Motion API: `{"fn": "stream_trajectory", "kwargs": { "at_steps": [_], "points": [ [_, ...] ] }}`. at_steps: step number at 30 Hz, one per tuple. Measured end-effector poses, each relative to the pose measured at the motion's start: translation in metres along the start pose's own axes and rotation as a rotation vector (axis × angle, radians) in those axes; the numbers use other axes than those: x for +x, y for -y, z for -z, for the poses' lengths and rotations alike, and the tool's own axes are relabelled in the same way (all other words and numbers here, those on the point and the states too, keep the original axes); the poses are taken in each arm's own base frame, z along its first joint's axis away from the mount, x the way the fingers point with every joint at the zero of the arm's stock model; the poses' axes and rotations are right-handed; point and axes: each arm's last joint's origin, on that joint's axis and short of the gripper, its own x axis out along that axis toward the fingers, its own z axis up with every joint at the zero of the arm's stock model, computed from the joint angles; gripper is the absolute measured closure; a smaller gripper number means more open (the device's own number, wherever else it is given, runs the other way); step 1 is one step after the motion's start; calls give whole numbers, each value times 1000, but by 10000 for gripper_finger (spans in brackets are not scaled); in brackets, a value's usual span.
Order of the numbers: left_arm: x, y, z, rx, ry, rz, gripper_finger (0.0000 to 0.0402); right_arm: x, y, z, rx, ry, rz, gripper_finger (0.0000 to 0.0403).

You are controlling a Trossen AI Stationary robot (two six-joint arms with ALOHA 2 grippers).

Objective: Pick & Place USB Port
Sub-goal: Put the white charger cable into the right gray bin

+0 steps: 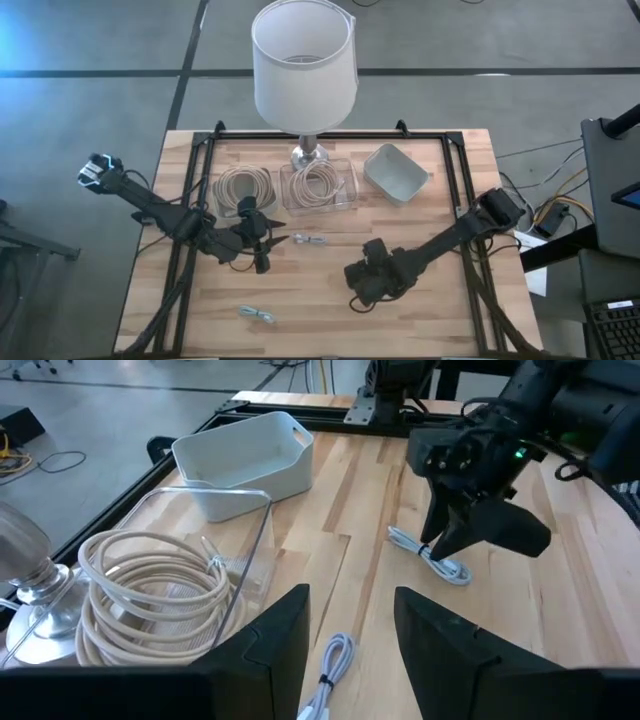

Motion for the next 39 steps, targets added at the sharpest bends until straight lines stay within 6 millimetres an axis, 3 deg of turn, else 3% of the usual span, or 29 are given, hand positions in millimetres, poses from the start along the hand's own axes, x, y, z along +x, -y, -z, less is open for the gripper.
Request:
{"fn": "stream_trajectory", "kwargs": {
  "at_steps": [14,21,28,34,39],
  "points": [
    [0,0,0,19,0,0,250,15,-1,5,-3,-61,42,248],
    [0,0,0,19,0,0,250,16,-1,2,-105,-62,44,253],
    [0,0,0,19,0,0,250,25,5,-4,-121,-53,68,308],
    [0,0,0,19,-1,-1,250,28,6,-7,-241,-55,63,370],
    [0,0,0,19,-1,-1,250,21,5,-13,-349,-60,51,387]
  ]
}}
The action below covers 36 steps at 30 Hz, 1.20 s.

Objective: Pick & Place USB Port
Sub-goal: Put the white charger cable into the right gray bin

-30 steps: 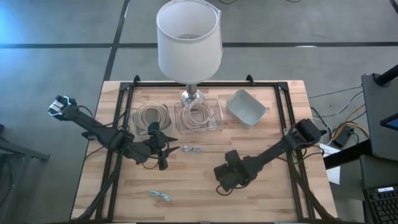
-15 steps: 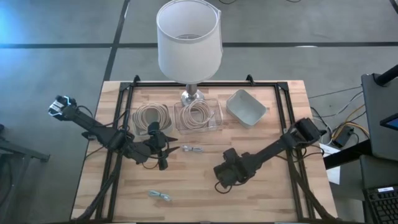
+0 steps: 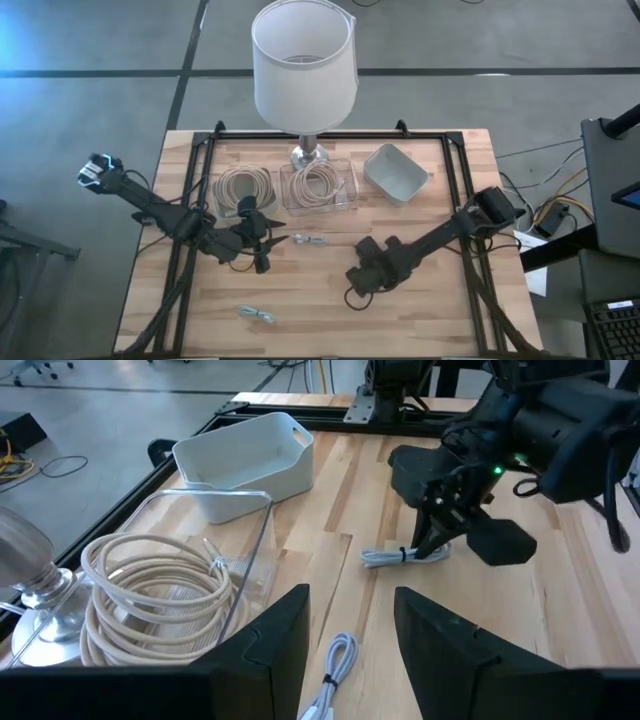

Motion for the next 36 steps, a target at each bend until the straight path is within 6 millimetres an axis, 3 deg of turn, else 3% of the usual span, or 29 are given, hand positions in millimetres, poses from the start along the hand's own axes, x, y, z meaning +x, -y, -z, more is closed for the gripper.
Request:
{"fn": "stream_trajectory", "kwargs": {
  "at_steps": [5,20,25,36],
  "points": [
    [0,0,0,-3,-1,0,250,-27,7,-14,-26,108,-1,387],
    [3,-1,12,-56,-21,-8,250,-87,58,-47,-70,402,111,385],
    [4,-1,14,-77,-21,-8,250,-91,77,-65,-74,440,146,385],
    [4,-1,13,-85,-16,-7,250,-77,130,-104,1,415,292,385]
  ]
}}
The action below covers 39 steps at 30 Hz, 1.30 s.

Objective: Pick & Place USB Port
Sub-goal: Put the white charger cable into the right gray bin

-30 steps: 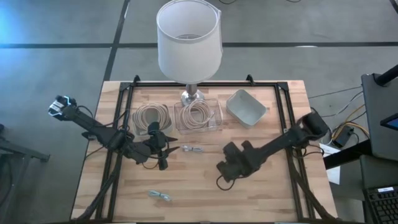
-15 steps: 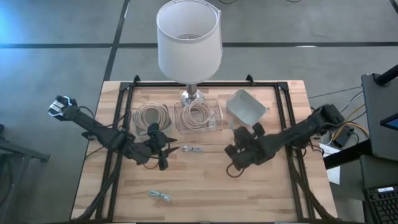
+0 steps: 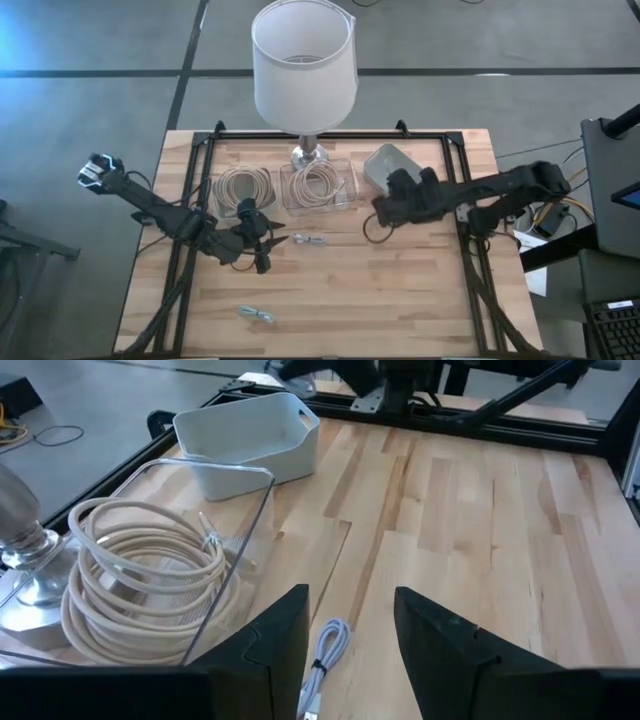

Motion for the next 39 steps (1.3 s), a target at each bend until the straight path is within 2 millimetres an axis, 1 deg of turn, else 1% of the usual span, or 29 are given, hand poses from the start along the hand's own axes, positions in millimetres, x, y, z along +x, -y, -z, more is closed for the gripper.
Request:
{"fn": "stream_trajectory", "kwargs": {
  "at_steps": [5,11,15,19,22,24,27,35,39],
  "points": [
    [0,0,0,-10,0,0,250,18,18,-5,18,-30,69,385],
    [0,0,0,-37,0,0,250,49,33,-7,2,-86,167,385],
    [0,0,0,-49,2,-3,250,68,36,-12,3,-125,110,385],
    [0,-1,0,-51,12,-24,250,87,37,-18,20,-102,28,385],
    [0,-1,0,-51,14,-28,250,99,39,-17,17,-112,-43,385],
    [0,-1,0,-51,14,-28,250,105,41,-15,30,-121,-66,385],
    [0,-1,0,-51,14,-28,250,112,48,-10,48,-149,-46,385],
    [0,-1,0,-58,14,-28,250,124,58,-2,80,-177,-20,385],
    [0,-1,0,-58,15,-29,250,132,61,4,113,-204,-64,385]
  ]
}}
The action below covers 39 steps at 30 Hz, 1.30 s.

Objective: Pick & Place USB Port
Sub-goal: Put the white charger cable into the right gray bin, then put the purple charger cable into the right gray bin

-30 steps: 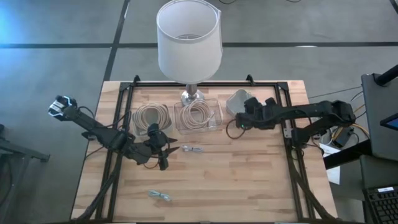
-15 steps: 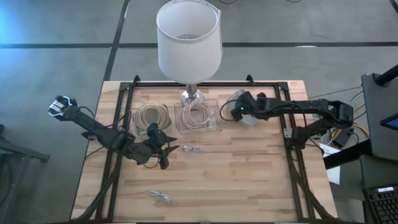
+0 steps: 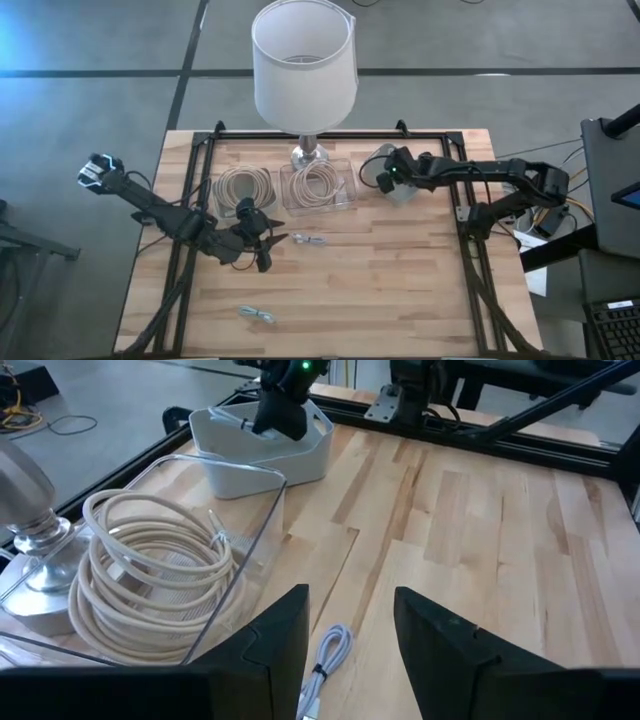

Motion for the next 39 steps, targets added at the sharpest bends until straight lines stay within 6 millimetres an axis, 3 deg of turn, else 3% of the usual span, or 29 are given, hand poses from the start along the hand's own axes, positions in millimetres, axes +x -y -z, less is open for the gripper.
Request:
{"fn": "stream_trajectory", "kwargs": {
  "at_steps": [9,20,39],
  "points": [
    [0,0,0,0,0,0,250,15,11,11,47,18,11,385],
    [0,0,0,0,2,-3,250,20,15,21,35,-1,18,382],
    [0,0,0,0,9,-17,250,19,12,18,-1,9,-59,297]
  ]
}}
